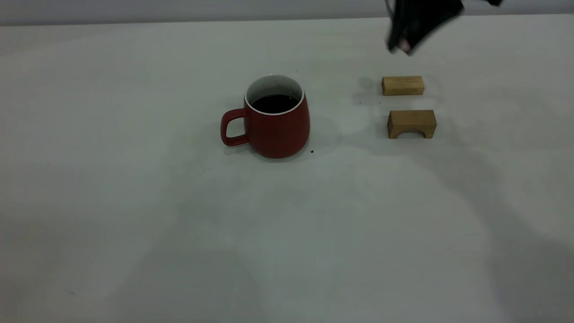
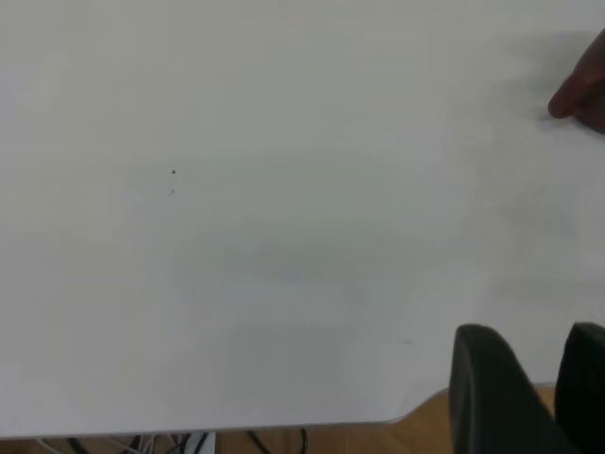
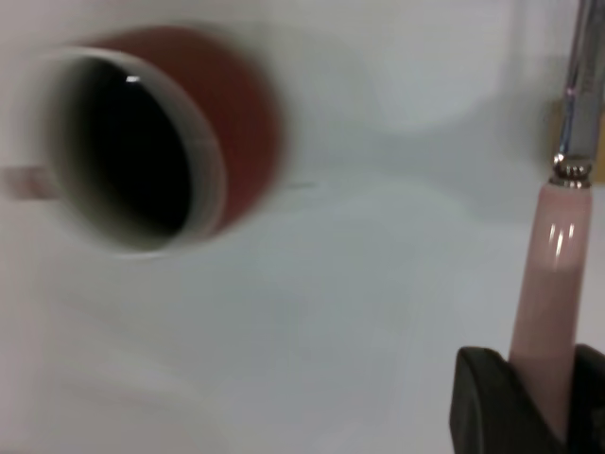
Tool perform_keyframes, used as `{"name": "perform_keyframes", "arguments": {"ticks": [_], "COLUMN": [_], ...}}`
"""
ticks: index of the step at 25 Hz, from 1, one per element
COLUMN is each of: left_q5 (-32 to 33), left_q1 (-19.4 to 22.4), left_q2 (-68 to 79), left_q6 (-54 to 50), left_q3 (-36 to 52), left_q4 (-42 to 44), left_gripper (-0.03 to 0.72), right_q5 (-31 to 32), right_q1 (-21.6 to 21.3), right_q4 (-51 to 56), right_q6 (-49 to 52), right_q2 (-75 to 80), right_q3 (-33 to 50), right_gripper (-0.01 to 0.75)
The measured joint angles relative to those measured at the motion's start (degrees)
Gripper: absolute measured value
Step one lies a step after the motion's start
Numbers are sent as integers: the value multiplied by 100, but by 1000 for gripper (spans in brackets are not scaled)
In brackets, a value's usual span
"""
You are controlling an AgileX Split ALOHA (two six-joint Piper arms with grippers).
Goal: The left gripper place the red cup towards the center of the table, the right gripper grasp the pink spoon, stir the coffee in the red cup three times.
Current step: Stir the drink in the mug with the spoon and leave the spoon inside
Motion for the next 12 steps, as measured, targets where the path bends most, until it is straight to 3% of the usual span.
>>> {"name": "perform_keyframes", "arguments": {"ticks": [8,12], "left_q5": [0,0], "left_q1": [0,0], "left_q2": [0,0], "left_q6": [0,-6], "left_q3": [0,0], "left_q4": [0,0], "left_gripper": [245,245], "right_q5": [365,383], "right_q1": [324,445], "right_q4": [3622,4873], "right_q6": [43,1125], "right_q2": [-63,-35], "right_q3": [5,5], "right_gripper": [149,149]}}
